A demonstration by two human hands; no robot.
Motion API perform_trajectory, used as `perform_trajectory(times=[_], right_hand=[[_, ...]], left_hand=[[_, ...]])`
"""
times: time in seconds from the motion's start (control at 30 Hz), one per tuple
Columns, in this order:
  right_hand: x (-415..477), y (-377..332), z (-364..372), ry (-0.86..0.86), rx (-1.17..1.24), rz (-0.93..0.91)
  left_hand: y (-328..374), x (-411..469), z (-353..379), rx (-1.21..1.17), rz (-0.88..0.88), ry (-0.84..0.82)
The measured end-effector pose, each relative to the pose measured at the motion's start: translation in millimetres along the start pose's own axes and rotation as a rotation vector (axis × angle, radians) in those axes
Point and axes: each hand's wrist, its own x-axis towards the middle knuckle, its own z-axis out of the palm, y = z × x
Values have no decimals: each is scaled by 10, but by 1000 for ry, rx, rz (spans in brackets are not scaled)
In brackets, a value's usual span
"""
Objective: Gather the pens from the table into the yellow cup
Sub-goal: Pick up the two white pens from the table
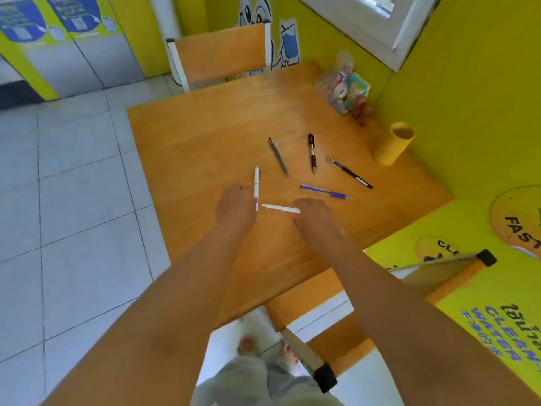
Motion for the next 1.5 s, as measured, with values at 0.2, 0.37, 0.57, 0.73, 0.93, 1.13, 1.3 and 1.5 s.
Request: perform_trajectory(times=[0.2,0.37,0.57,0.73,0.93,1.13,1.3,1.5], right_hand=[[285,-42,147,12,-113,-37],[392,-21,251,57,-130,-38],[444,74,299,153,-44,54],[459,111,261,207,-21,85],[461,144,119,306,-3,174],[457,262,-171,431,171,322],[392,461,-399,500,343,449],[409,967,-672,586,483,497]], left_hand=[[-97,286,75,-35,-44,13],[-158,563,173,-10,-34,40],[-44,804,298,23,-71,14],[82,897,316,45,-133,-14],[233,918,210,-105,-168,1],[573,958,-9,-470,-128,-65],[927,970,-9,-837,-158,-153],[1511,1068,9,-1096,-166,-244]])
